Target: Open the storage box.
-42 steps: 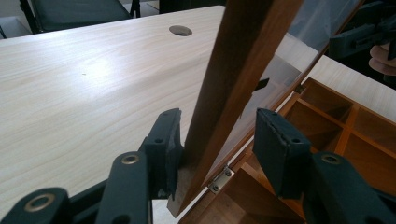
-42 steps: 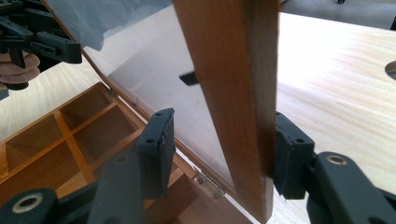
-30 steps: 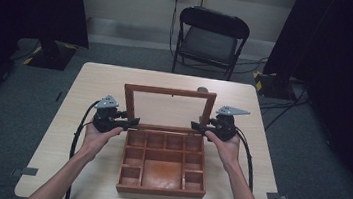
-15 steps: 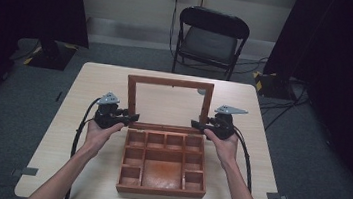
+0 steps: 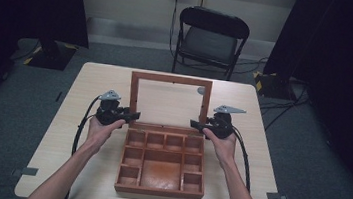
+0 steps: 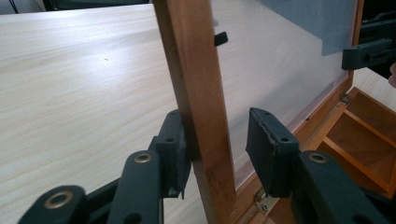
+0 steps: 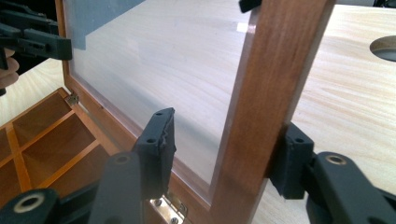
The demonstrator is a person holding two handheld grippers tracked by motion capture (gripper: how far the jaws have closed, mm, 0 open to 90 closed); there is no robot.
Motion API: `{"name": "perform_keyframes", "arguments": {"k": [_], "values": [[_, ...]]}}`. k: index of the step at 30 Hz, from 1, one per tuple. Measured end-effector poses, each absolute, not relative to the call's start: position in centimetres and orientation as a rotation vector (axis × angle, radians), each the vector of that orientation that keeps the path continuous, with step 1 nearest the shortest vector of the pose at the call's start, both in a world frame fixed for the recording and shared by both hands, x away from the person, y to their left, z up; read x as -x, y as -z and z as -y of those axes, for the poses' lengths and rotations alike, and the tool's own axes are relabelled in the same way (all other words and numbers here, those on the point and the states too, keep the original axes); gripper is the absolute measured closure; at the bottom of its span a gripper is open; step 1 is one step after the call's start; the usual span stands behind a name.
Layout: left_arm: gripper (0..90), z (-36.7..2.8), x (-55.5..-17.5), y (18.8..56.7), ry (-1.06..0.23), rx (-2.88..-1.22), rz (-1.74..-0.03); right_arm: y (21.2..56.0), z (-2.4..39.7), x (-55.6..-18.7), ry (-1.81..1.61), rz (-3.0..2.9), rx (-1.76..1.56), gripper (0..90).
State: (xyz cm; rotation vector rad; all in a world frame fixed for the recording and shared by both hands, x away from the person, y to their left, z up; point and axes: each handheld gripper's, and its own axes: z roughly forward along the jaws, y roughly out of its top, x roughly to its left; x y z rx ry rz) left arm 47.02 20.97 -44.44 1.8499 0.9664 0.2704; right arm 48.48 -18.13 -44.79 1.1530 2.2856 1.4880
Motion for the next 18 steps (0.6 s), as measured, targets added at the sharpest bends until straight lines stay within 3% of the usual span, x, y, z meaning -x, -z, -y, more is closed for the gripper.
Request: {"name": "perform_keyframes", "arguments": {"k": [18], "values": [[47.1, -20.7, -47.9, 45.7, -0.223, -1.858, -1.029, 45.8, 17.9, -49.2, -1.458, -2.285, -1.216, 35.3]]}}
